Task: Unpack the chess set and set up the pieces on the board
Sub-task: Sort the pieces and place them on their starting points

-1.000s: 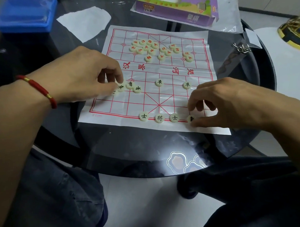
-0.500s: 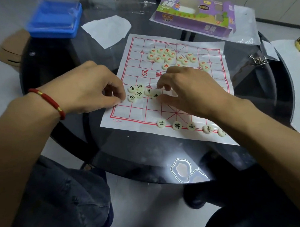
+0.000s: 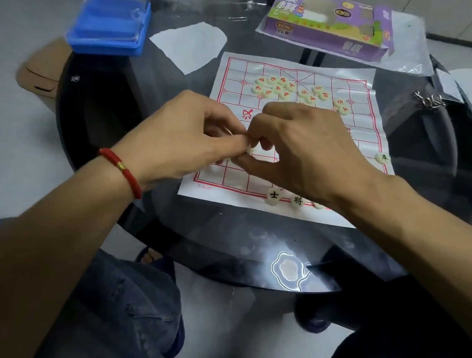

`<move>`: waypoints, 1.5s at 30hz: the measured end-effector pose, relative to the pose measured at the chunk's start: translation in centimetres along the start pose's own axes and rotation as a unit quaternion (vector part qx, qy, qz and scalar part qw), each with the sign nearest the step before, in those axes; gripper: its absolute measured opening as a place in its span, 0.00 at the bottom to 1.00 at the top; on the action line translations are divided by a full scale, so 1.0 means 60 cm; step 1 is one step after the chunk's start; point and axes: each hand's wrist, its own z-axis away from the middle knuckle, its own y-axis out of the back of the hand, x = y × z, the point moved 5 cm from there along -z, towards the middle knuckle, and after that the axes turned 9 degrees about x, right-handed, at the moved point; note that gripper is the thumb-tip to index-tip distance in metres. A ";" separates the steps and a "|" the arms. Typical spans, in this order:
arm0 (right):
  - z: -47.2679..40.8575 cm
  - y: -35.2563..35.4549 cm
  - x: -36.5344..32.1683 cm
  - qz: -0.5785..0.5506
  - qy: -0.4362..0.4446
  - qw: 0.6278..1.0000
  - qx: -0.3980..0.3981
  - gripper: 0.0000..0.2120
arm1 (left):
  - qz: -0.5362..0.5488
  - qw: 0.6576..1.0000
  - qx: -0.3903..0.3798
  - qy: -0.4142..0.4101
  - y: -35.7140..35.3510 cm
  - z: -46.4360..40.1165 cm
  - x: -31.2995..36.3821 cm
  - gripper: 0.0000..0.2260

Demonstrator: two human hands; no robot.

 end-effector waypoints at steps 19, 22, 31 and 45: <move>-0.003 -0.046 0.034 -0.116 -0.031 0.991 -0.057 0.07 | -0.133 0.990 -0.038 0.008 0.027 0.026 -0.066 0.04; -0.007 -0.062 0.013 -0.100 -0.004 0.992 -0.072 0.11 | -0.138 0.990 -0.039 0.001 0.032 0.024 -0.070 0.03; -0.013 -0.075 0.003 -0.078 0.008 0.994 -0.074 0.15 | -0.200 0.977 -0.060 -0.039 0.046 0.033 -0.072 0.12; 0.010 -0.062 -0.001 -0.109 0.022 0.987 -0.117 0.15 | -0.216 0.972 -0.071 -0.063 0.037 0.028 -0.076 0.11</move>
